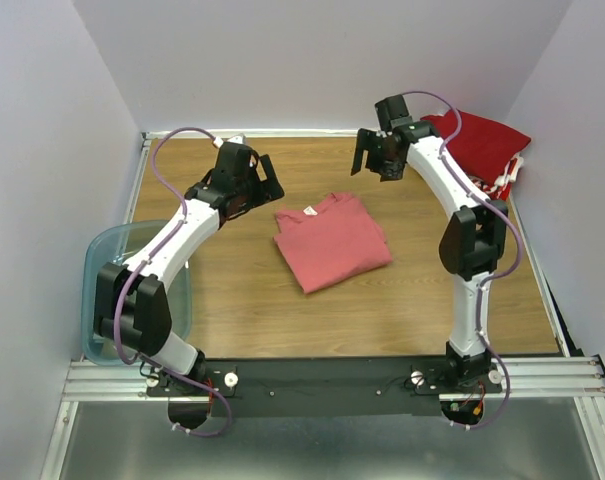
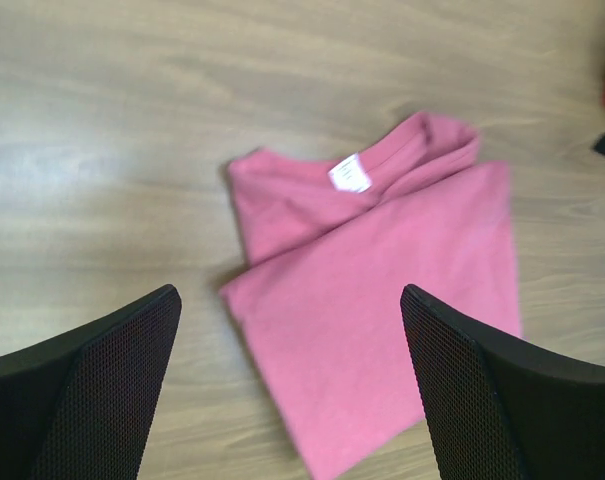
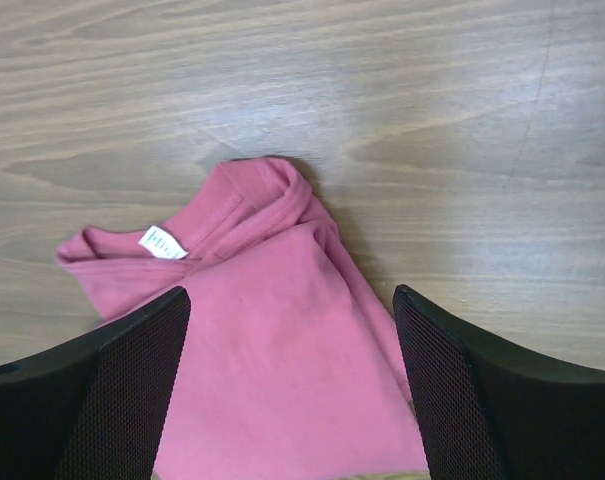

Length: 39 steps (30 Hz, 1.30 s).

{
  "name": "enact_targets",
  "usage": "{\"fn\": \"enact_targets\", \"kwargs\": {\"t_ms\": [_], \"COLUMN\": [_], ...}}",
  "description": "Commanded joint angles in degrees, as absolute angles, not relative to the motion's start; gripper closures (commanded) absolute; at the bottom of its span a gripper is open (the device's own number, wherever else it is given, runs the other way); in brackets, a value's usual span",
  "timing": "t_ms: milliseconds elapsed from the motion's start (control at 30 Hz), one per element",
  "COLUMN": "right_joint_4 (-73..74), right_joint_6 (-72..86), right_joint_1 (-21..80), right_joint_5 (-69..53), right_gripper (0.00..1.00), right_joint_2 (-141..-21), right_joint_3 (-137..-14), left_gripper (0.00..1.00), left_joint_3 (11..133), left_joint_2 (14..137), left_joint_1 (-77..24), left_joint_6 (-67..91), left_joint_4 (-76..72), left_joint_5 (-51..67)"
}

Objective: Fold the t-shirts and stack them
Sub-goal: Fold the tshirt, then neatly place the folded tshirt to the corner

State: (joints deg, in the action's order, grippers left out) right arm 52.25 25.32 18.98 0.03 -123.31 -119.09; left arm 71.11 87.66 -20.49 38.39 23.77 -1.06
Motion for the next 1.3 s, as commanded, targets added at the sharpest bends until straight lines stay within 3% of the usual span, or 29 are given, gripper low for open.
{"fn": "enact_targets", "kwargs": {"t_ms": [0, 367, 733, 1000, 1267], "right_joint_4": [48.35, 41.49, 37.36, 36.12, 34.02], "right_joint_6": [22.24, 12.49, 8.44, 7.03, 6.33], "right_joint_1": [17.06, 11.08, 6.86, 5.63, 5.63], "right_joint_5": [-7.19, -26.27, -32.69, -38.31, -41.39], "right_gripper": [0.11, 0.11, 0.11, 0.12, 0.12], "right_joint_2": [-119.27, -111.45, -113.29, -117.15, -120.06], "right_joint_3": [-116.30, -93.89, -85.96, -84.64, -82.88], "left_gripper": [0.02, 0.04, 0.07, 0.17, 0.40], "left_joint_3": [70.32, 56.08, 50.89, 52.03, 55.46], "left_joint_2": [87.10, 83.58, 87.44, 94.21, 99.75], "left_joint_1": [-20.74, -21.00, -22.59, -23.03, -24.43], "left_joint_6": [34.98, 32.00, 31.47, 32.52, 32.87], "left_joint_4": [25.58, 18.46, 12.83, 12.22, 12.13], "left_joint_5": [-0.98, 7.55, 13.36, 14.15, 14.59]}}
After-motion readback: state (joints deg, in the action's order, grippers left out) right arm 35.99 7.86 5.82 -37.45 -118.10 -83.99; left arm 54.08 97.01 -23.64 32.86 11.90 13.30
